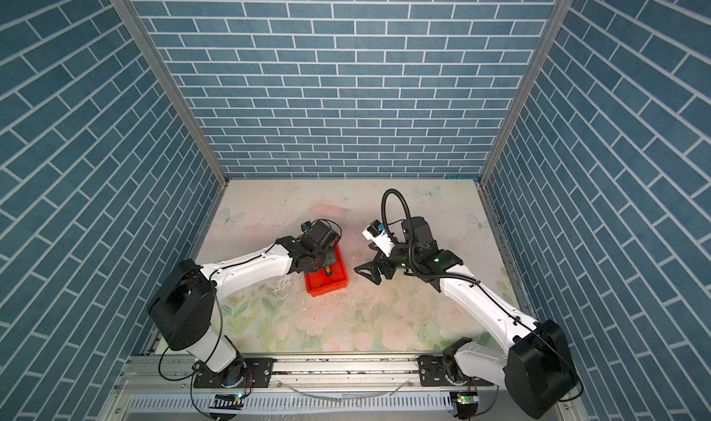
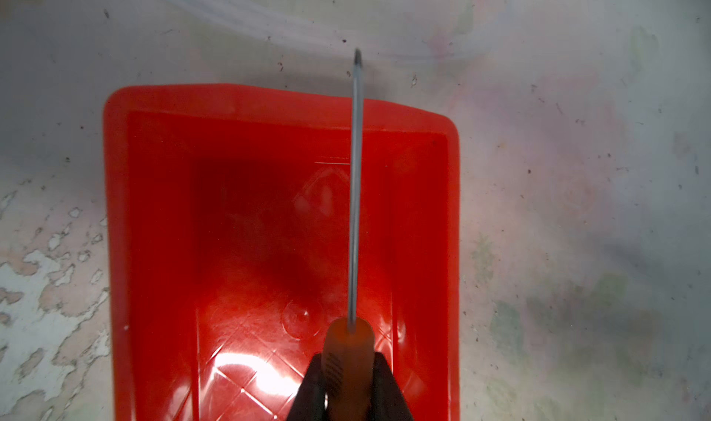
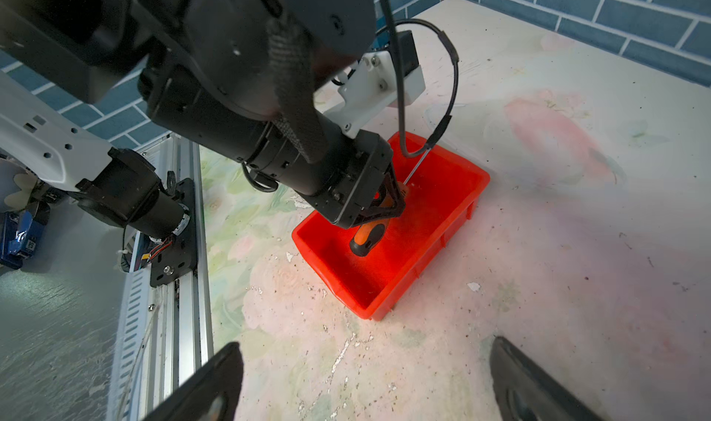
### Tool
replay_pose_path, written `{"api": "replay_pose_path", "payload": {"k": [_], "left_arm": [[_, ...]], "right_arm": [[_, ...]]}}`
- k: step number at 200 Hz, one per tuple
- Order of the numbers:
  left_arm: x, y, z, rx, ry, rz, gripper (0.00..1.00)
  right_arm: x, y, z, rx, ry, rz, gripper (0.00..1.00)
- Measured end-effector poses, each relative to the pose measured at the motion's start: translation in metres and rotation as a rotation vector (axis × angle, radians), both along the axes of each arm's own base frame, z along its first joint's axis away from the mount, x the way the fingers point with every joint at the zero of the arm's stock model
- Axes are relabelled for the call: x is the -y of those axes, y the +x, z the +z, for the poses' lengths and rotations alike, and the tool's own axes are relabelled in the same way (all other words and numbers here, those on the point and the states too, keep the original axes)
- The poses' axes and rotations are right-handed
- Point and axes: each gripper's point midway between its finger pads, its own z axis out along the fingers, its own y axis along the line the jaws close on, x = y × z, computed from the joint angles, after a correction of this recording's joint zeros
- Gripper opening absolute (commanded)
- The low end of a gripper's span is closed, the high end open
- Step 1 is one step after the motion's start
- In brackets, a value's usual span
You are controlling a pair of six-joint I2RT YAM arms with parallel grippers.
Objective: Put the screwdriver in the bin
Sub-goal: 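Carry the screwdriver over the red bin with the left gripper while the right withdraws, then lower the screwdriver into the red bin and open the left gripper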
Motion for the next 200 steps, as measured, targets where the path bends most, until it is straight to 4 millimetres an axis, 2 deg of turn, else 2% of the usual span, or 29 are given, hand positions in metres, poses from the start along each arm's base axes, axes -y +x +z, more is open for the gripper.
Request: {"api": "replay_pose_path", "payload": {"k": [55,89,132,169,200], "left_arm": [[0.003,-0.003,-0.019,-0.072,-0.026,0.003,0.0],[0.004,-0.004,-0.025,-0.088,-0.026,0.0,0.18],[0.005,-0.002,-0.023,-0.08,-0.034,-0.001,0.46],[0.006,0.003,-0.002,-0.02,-0.058,-0.017,0.6],[0.003,0.012,0.041,0.117,-0.067,-0.056,0.75]], "right_arm": [[0.0,0.001,-0.004,-0.002,-0.01,0.002,0.99],[-0.001,0.001,-0.004,0.002,-0.01,0.005,0.99],[-0.001,0.002,-0.004,0.01,-0.009,0.008,0.99],[-0.001,0.002,0.002,0.041,0.015,0.009,0.99],[0.001,0.005,0.006,0.065,0.044,-0.011,0.99]]}}
